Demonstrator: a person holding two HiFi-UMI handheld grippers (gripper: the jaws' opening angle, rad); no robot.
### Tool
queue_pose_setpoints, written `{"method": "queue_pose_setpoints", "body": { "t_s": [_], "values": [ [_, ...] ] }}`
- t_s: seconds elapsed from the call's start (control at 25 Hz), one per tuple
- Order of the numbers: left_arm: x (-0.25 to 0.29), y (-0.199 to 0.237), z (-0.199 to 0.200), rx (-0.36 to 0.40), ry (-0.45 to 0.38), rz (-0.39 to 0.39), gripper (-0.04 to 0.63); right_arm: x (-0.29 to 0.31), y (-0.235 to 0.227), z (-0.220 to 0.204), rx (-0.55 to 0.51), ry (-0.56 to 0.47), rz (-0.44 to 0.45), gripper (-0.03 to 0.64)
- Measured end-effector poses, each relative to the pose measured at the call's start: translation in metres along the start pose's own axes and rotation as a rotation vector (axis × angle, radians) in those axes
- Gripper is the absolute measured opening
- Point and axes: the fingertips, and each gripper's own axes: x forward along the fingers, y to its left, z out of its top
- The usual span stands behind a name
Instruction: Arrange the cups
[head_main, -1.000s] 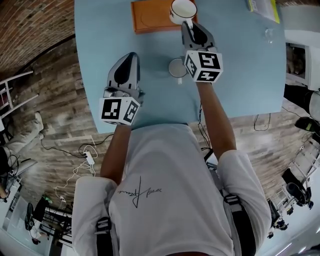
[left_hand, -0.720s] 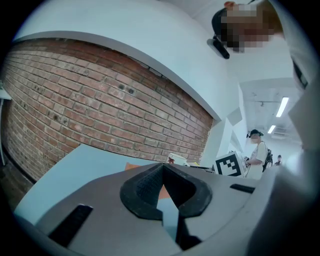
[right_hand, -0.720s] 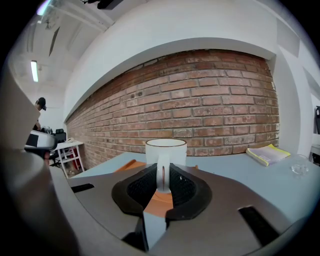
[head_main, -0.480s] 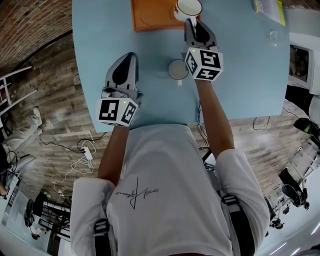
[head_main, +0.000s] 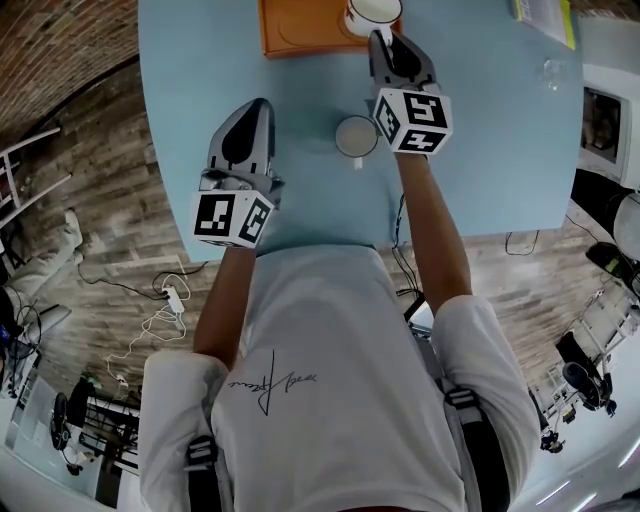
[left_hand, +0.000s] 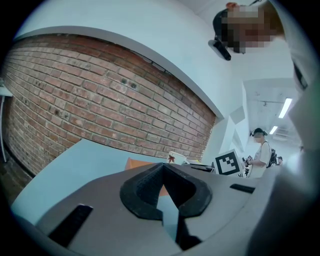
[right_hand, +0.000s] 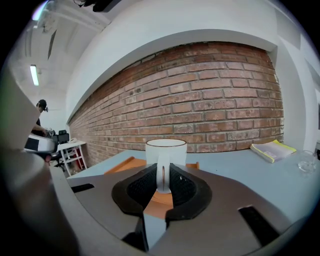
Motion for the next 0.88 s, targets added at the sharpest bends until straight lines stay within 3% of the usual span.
{"method": "queue_pose_setpoints", "body": {
  "t_s": [0.36,0.68,0.88],
  "values": [
    [0.002,-0.006,-0.003,-0.007,0.003,0.001,0.008,-0.007,0.002,-0.01,-0.076,-0.022,0.047,0.066],
    [0.002,-0.005,-0.002,-0.011,0.005,0.006,0.008,-0.004,0.006,-0.011,-0.041,-0.022,0.07,0.066],
    [-0.001,-0.006,-0.003,-0.011,-0.001,0.002,0.008,-0.006,0.009,-0.023,-0.033,0.01,0.086,0.117]
  ]
}}
